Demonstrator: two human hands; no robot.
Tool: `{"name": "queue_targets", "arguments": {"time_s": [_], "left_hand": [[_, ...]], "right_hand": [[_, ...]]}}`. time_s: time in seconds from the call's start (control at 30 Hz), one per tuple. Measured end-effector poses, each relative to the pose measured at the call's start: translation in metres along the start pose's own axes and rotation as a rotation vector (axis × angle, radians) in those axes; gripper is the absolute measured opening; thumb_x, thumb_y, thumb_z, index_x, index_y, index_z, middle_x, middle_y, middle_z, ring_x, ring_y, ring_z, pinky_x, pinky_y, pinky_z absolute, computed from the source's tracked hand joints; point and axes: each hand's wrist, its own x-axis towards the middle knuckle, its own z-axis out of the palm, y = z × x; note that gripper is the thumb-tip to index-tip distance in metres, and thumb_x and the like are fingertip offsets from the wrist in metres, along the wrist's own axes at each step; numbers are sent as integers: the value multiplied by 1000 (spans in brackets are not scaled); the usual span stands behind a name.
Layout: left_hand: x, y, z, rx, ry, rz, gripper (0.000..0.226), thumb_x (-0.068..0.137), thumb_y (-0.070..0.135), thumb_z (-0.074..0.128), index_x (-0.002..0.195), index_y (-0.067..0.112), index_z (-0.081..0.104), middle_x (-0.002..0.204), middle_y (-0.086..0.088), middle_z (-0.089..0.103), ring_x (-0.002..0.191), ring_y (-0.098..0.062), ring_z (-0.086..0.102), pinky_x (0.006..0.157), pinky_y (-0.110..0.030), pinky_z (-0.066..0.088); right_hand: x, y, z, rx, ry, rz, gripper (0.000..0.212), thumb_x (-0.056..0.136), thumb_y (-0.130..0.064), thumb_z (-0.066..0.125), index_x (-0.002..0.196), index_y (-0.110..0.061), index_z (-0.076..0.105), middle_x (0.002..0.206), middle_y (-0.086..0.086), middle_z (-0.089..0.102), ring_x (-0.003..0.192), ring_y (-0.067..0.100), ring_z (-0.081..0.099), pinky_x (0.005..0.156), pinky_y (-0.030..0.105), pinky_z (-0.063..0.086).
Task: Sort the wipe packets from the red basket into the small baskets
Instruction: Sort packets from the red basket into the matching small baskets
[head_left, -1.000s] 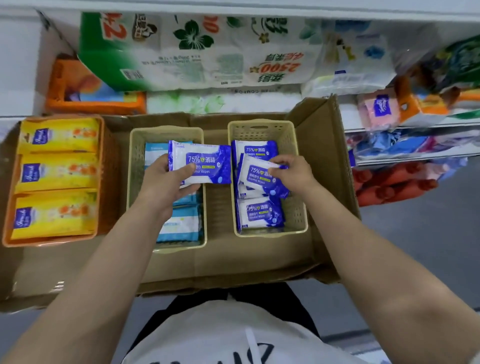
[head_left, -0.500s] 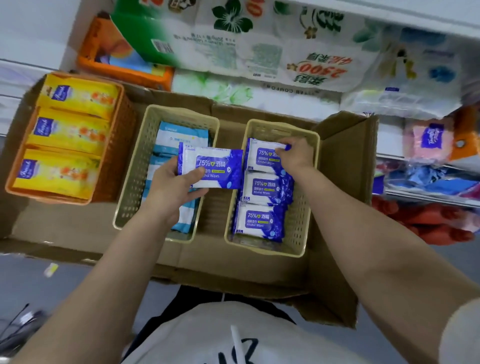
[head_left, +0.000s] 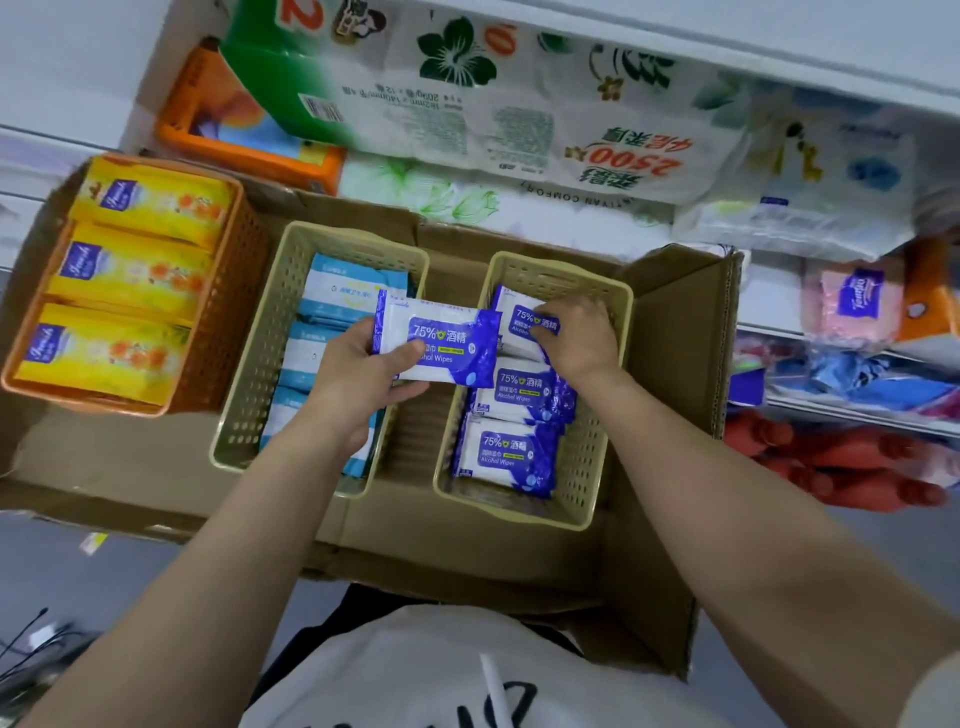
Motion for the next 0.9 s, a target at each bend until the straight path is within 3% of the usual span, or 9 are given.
{"name": "queue_targets", "arguments": {"time_s": [0.13,0.23,0.3,0.37,0.43,0.53,0.6,0.7,0.9], "left_hand": [[1,-2,13,29,-67,6,28,89,12,68,117,12,63,104,-3,74,92,-13,72,67,-22,58],[3,-3,26,84,-128,19,32,87,14,71,118,11,64,106,-6,74,91,-14,72,71,-25,59],[5,-4,36,118,-138,43,33,86,15,72,118,11,64,107,-6,73,94,-17,72,82,-34,59],[10,-8,44,245,-58,136,39,87,19,72,124,16,60,115,2,69,104,-14,66,93,-35,54],[14,-14,50,416,14,231,54,88,23,71,137,21,50,127,6,58,118,-10,55,99,-30,45],[12,-33,55,544,-12,210,60,92,24,66,146,18,40,141,-3,52,129,-18,50,101,-30,40],[9,-48,55,595,-19,203,50,93,19,62,141,17,47,132,-4,60,122,-21,55,93,-27,42],[8,-57,48,515,21,158,35,92,14,63,126,22,58,99,2,65,99,-18,62,82,-27,45],[8,-60,39,478,8,143,33,93,14,63,123,27,58,85,10,57,76,1,54,60,-12,38]], "right_hand": [[-13,-22,-32,305,105,-26,27,98,-32,56,118,-20,69,115,-7,68,106,12,61,88,28,50],[-36,-43,-59,690,-300,-19,31,93,-36,65,123,-27,64,116,-14,64,100,1,63,84,19,52],[-44,-39,-60,576,-452,-47,30,87,-33,73,115,-25,67,110,-7,71,94,9,70,83,33,58],[-45,-29,-57,439,-317,-1,23,85,-27,76,105,-19,67,106,-3,72,93,14,70,84,42,58],[-41,-17,-53,282,-173,57,20,89,-26,71,106,-18,64,110,2,69,98,19,66,83,41,56],[-38,-7,-38,75,-304,64,31,93,-24,65,122,-15,62,122,7,63,109,23,60,77,30,45],[-39,-6,-20,22,-385,47,34,94,-21,63,128,-16,61,130,8,59,117,24,56,82,29,45],[-42,-9,2,14,-314,6,35,94,-18,63,129,-18,60,132,7,59,120,25,56,94,35,49],[-50,-12,23,-133,-70,-17,26,90,-25,67,113,-23,55,107,4,68,94,24,66,72,36,56]]}}
